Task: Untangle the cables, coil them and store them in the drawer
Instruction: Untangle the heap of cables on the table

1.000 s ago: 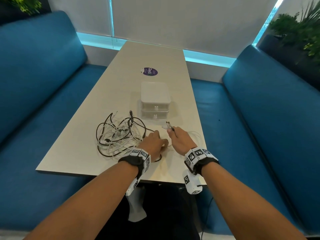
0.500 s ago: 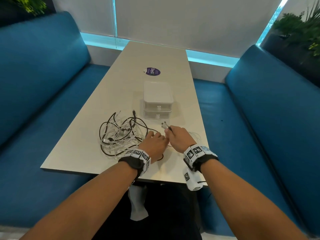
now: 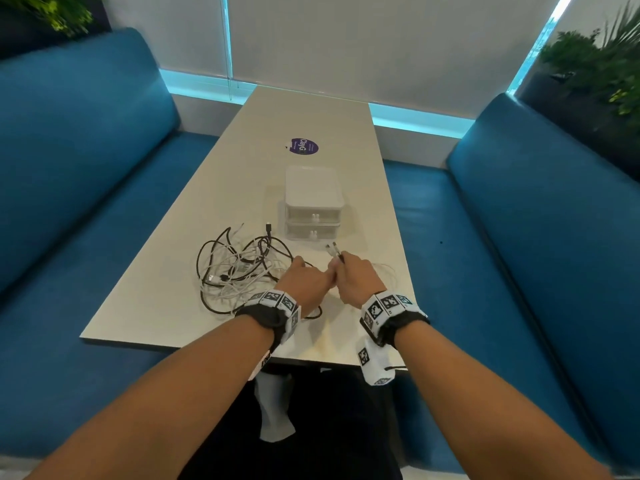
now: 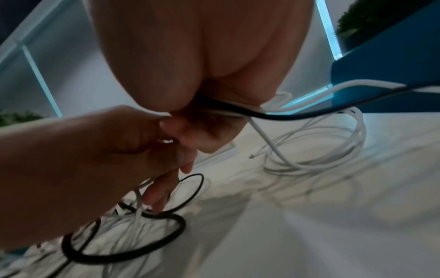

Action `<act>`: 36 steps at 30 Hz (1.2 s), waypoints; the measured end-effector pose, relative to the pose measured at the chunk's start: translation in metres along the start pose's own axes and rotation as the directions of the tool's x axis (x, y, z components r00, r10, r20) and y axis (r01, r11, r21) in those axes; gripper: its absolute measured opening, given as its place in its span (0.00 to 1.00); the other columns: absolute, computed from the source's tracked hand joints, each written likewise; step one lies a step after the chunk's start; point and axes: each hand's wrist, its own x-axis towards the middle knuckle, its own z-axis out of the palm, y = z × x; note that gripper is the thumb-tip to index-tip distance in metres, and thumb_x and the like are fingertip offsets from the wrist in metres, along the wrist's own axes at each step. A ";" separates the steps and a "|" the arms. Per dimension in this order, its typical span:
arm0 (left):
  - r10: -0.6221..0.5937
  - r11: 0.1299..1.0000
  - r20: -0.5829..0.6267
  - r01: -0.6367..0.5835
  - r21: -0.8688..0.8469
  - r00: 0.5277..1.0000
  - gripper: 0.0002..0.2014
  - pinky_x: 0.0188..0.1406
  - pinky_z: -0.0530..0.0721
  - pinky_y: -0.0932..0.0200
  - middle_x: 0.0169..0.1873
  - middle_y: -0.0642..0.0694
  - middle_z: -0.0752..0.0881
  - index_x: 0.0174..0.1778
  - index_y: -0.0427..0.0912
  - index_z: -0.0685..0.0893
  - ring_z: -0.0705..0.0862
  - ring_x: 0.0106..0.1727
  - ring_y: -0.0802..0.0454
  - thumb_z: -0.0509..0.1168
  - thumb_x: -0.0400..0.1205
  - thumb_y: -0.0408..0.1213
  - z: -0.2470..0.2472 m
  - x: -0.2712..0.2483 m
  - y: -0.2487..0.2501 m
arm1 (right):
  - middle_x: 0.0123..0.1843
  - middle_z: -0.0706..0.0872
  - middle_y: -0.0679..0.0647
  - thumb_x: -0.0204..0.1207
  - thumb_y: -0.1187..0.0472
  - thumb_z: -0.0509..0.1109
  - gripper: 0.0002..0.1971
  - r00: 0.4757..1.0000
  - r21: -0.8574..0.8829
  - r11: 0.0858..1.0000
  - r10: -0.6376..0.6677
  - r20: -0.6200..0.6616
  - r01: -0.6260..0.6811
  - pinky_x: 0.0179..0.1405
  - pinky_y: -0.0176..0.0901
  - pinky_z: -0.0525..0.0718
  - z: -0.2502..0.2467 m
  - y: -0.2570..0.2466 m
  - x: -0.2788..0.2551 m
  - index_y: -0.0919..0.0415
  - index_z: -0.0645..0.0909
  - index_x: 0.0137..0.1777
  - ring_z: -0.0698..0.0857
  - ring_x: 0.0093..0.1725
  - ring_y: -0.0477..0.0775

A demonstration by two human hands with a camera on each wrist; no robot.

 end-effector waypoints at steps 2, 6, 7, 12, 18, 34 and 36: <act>0.004 1.000 -0.006 -0.004 -0.026 1.000 0.25 0.60 0.74 0.44 0.39 0.46 0.86 0.82 0.36 0.58 0.83 0.40 0.40 0.54 0.88 0.31 0.003 0.000 -0.003 | 0.52 0.88 0.62 0.89 0.52 0.52 0.20 0.999 0.021 1.000 0.007 0.043 -0.008 0.49 0.50 0.79 0.000 0.000 0.000 0.64 0.82 0.55 0.84 0.53 0.64; -0.062 0.987 -0.002 0.061 -0.150 0.998 0.11 0.40 0.80 0.47 0.47 0.42 0.88 0.63 0.39 0.72 0.87 0.43 0.38 0.53 0.91 0.42 0.010 -0.008 -0.014 | 0.48 0.88 0.59 0.85 0.54 0.59 0.16 0.991 0.044 0.999 0.009 0.134 -0.015 0.36 0.44 0.75 -0.002 0.006 -0.001 0.58 0.88 0.53 0.84 0.46 0.60; -0.066 0.986 0.004 0.066 -0.153 0.998 0.11 0.37 0.80 0.48 0.45 0.42 0.87 0.60 0.39 0.72 0.87 0.42 0.38 0.54 0.91 0.43 0.009 -0.010 -0.015 | 0.46 0.88 0.58 0.83 0.53 0.61 0.14 0.989 0.034 0.999 0.002 0.147 -0.008 0.35 0.43 0.76 -0.001 0.009 -0.002 0.58 0.87 0.51 0.84 0.45 0.59; -0.074 0.985 0.044 0.080 -0.150 0.996 0.08 0.38 0.74 0.50 0.46 0.41 0.87 0.57 0.41 0.74 0.86 0.46 0.37 0.54 0.91 0.41 -0.003 -0.015 -0.013 | 0.48 0.87 0.58 0.83 0.50 0.63 0.11 0.991 -0.087 0.995 -0.036 0.129 0.047 0.46 0.50 0.79 0.001 0.018 -0.008 0.57 0.81 0.52 0.84 0.49 0.60; -0.036 0.999 0.006 0.036 -0.025 0.999 0.13 0.67 0.67 0.47 0.53 0.50 0.87 0.62 0.49 0.79 0.83 0.56 0.45 0.60 0.85 0.29 0.003 -0.029 -0.050 | 0.51 0.85 0.62 0.84 0.58 0.56 0.12 0.959 -0.242 0.930 0.283 -0.002 -0.275 0.45 0.49 0.82 -0.031 0.070 -0.009 0.62 0.79 0.56 0.81 0.44 0.62; -0.106 0.975 -0.009 0.102 -0.199 0.994 0.09 0.59 0.67 0.47 0.40 0.52 0.84 0.57 0.49 0.76 0.85 0.47 0.45 0.56 0.85 0.32 0.004 -0.010 -0.019 | 0.45 0.85 0.55 0.85 0.55 0.60 0.16 0.980 0.135 0.990 0.014 0.196 -0.041 0.37 0.43 0.74 0.007 0.005 -0.006 0.59 0.89 0.53 0.84 0.46 0.58; -0.116 0.967 0.000 0.113 -0.226 0.993 0.05 0.61 0.68 0.47 0.39 0.52 0.84 0.54 0.50 0.74 0.85 0.45 0.45 0.55 0.88 0.35 0.010 -0.012 -0.021 | 0.42 0.84 0.53 0.83 0.54 0.62 0.14 0.976 0.080 0.996 0.010 0.219 -0.028 0.34 0.40 0.73 0.007 0.009 -0.007 0.55 0.88 0.47 0.83 0.44 0.56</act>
